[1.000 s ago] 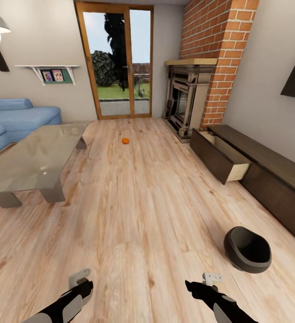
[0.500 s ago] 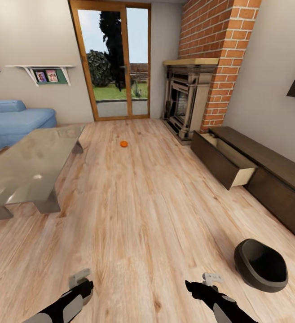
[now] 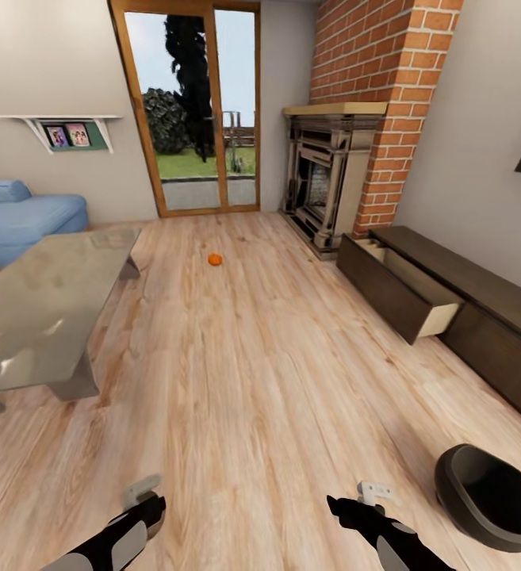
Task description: Place each of the two pumpkins and all three candles from the living room inside a cabinet in the living room (use any cabinet), then make sure every cabinet is closed, and position the cauldron so it is next to a table in the living room.
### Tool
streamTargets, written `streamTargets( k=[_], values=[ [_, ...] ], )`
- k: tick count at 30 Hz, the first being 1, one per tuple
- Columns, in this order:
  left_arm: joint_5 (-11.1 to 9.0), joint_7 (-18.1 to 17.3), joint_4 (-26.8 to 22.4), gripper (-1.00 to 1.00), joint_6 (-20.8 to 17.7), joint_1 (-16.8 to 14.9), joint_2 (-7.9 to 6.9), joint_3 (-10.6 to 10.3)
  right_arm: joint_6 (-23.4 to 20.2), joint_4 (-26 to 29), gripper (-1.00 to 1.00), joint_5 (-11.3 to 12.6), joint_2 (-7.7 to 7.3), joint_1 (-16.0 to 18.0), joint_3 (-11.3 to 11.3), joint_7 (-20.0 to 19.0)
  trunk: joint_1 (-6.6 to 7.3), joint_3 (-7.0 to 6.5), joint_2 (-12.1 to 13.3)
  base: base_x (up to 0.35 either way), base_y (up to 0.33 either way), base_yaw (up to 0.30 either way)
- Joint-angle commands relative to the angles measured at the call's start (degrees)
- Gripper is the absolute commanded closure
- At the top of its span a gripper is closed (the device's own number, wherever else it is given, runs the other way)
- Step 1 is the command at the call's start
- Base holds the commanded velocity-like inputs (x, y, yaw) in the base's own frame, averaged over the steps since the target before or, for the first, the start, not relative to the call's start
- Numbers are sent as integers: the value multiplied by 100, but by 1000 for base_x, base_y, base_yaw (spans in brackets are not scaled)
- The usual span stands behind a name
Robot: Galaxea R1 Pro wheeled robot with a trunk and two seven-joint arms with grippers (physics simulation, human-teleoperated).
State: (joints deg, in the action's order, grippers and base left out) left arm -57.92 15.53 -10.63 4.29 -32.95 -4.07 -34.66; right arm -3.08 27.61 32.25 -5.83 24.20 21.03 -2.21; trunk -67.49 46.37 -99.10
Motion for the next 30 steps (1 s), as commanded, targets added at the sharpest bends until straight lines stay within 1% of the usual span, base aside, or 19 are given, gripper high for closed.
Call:
streamTargets(
  k=[1,30],
  values=[
    [-45,20,-13,100,17,-1,-2,-50,-22,8,-100,37,-6,3,24,1,-3,5,-2,301,152,-209],
    [-44,20,-16,100,20,-1,20,-58,-19,8,-100,35,-2,0,24,-8,-3,5,-2,312,115,-273]
  ],
)
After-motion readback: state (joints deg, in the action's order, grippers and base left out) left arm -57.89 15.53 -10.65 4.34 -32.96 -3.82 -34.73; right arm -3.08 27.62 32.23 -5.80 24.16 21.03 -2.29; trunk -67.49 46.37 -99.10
